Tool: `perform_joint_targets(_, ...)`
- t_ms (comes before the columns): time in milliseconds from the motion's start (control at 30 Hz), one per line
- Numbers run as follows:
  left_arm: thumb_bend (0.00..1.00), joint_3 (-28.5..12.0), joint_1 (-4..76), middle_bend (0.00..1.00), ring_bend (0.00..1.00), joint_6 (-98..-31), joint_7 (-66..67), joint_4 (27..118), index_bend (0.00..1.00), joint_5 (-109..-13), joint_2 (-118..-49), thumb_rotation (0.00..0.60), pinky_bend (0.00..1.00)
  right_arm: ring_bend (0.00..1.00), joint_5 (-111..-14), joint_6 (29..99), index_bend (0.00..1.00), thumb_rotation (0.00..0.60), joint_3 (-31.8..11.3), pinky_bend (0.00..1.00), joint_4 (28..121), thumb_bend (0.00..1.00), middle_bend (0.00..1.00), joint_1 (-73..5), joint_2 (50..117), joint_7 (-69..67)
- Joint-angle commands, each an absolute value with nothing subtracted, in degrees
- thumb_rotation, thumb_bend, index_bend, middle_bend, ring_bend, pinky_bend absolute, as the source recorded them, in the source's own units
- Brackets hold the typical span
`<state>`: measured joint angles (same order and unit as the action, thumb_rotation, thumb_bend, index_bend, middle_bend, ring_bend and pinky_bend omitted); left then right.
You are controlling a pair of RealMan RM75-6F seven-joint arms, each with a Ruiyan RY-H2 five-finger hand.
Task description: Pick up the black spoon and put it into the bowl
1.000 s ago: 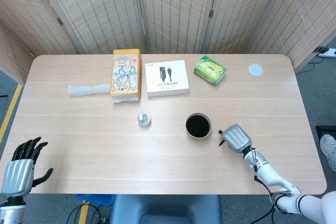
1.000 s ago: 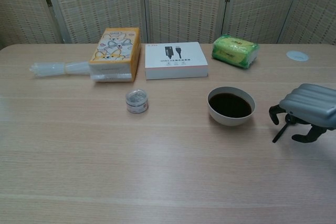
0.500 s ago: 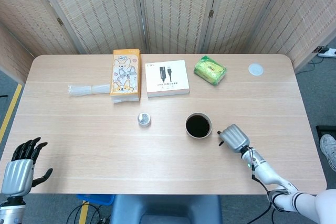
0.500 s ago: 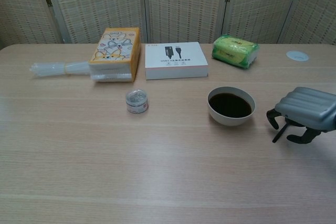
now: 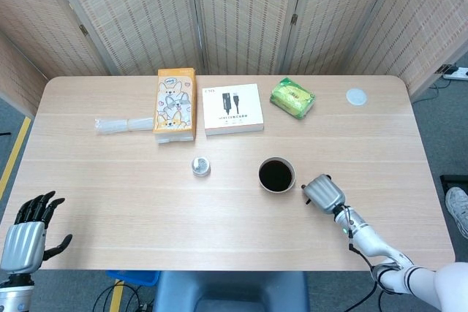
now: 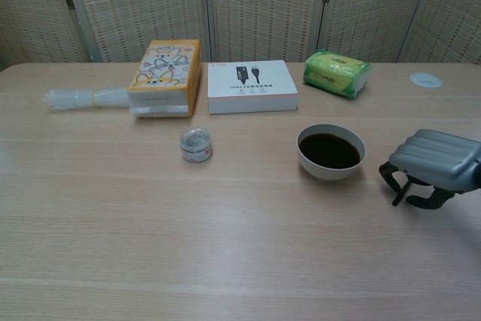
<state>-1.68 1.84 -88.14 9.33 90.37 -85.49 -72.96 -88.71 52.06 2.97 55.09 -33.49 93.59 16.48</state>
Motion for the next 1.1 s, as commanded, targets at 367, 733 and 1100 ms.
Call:
perform_joint_targets(367,0.27,-1.7,1.98,0.13,0.13,-87.92,9.31,90.2,0.22,-85.54,-73.22,0.6,0.15,1.0,-89.59,53.48,0.5,0.6,3.46,1.0,52.53,0.3,1.0,-33.09,94.66,14.83)
perform_joint_targets(733,0.27,-1.57,1.48,0.13,0.13,-88.2,8.84,89.82,0.22,-85.18,-73.06,0.6,0.15,1.0,-90.67,53.67,0.51,0.6,3.92,1.0,49.39,0.31,1.0,-33.55,96.69,13.24)
perform_joint_targets(1100,0.27,-1.56,1.41,0.13,0.13,-88.2,8.3,89.32,0.22,-85.23,-73.36,0.6,0.15,1.0,-90.8,56.97,0.59,0.6,3.73,1.0,48.63,0.46,1.0,-32.03,97.25,10.3)
